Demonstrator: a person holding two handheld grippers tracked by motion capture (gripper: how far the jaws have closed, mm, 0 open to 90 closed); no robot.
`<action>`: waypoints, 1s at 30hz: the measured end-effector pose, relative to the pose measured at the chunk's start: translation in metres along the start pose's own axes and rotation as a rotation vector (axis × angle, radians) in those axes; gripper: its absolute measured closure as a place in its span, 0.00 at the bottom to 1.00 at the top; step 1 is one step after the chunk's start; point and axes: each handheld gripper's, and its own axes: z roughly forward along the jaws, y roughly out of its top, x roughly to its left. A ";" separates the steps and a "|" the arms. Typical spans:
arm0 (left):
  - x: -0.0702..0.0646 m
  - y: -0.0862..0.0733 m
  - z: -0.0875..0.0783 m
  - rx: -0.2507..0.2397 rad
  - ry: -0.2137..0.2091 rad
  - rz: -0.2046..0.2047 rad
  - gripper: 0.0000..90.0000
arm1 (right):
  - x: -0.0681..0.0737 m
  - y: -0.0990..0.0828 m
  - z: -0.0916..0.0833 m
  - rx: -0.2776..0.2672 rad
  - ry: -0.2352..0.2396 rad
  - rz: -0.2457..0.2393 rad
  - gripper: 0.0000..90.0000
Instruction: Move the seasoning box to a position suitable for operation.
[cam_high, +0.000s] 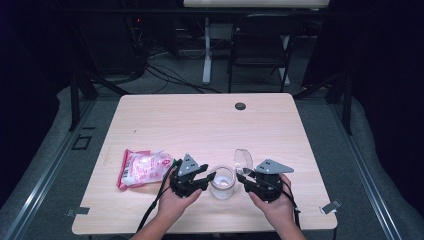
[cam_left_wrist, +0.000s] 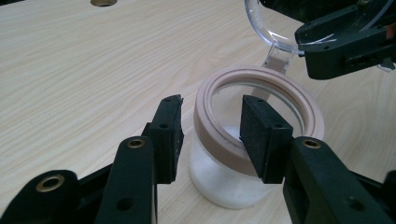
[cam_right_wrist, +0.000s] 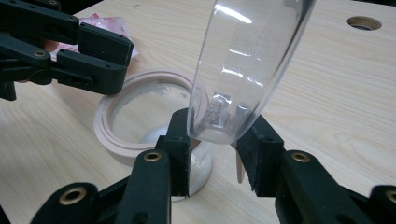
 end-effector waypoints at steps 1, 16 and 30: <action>0.000 0.000 0.000 0.002 0.000 0.001 0.66 | -0.001 0.000 0.000 -0.001 0.002 0.001 0.74; 0.002 -0.002 -0.008 -0.009 0.018 -0.001 0.65 | -0.009 0.002 0.004 -0.011 0.043 0.020 0.81; 0.003 -0.009 -0.018 -0.017 0.049 -0.008 0.64 | -0.022 0.008 0.010 -0.010 0.087 0.035 0.82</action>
